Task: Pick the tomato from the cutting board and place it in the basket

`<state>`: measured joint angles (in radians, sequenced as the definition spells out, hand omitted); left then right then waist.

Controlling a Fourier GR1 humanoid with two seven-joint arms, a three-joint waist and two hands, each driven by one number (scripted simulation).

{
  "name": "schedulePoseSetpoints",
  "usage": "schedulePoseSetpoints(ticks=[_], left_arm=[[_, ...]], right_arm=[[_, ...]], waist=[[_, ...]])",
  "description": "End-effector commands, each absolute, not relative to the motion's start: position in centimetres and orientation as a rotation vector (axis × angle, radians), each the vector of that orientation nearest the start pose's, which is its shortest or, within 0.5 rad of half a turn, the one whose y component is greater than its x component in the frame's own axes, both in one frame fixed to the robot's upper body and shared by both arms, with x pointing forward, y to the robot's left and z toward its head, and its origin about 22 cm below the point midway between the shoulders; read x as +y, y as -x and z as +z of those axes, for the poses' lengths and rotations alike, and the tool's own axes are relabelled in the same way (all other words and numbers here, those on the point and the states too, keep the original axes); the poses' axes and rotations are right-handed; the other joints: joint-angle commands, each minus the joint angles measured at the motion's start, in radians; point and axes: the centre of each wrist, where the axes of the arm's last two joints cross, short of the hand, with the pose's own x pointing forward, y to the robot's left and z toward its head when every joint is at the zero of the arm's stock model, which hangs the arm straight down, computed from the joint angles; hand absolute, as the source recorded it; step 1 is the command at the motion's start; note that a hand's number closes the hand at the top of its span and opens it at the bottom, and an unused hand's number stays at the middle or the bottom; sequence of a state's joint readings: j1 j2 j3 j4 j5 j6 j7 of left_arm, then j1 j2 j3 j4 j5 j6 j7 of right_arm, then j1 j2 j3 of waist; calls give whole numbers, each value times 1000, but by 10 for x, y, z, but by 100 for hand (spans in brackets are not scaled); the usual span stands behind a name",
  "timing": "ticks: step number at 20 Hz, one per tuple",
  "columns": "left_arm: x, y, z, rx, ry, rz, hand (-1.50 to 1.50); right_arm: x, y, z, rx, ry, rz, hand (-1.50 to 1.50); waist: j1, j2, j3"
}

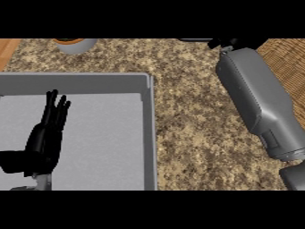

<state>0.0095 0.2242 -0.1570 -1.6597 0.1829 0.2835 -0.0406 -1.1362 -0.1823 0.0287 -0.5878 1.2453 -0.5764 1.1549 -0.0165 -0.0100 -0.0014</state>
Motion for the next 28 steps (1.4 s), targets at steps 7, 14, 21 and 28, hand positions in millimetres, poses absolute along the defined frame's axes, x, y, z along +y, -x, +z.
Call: schedulePoseSetpoints(ticks=[7,14,21,28], left_arm=[[227,-227,40,-1655,-103,61,0],[250,-230,30,-1672,-111,74,0],[227,-231,31,-1662,-80,43,0],[240,-241,45,-1681,-99,53,0]], right_arm=[[-220,-433,141,-874,1556,-114,150],[-275,-400,140,-830,1576,-79,150],[-304,-380,103,-764,1560,-22,150],[-308,-366,87,-781,1510,-84,150]], waist=[[0,-1,2],[2,4,1],[15,8,1],[19,9,2]])
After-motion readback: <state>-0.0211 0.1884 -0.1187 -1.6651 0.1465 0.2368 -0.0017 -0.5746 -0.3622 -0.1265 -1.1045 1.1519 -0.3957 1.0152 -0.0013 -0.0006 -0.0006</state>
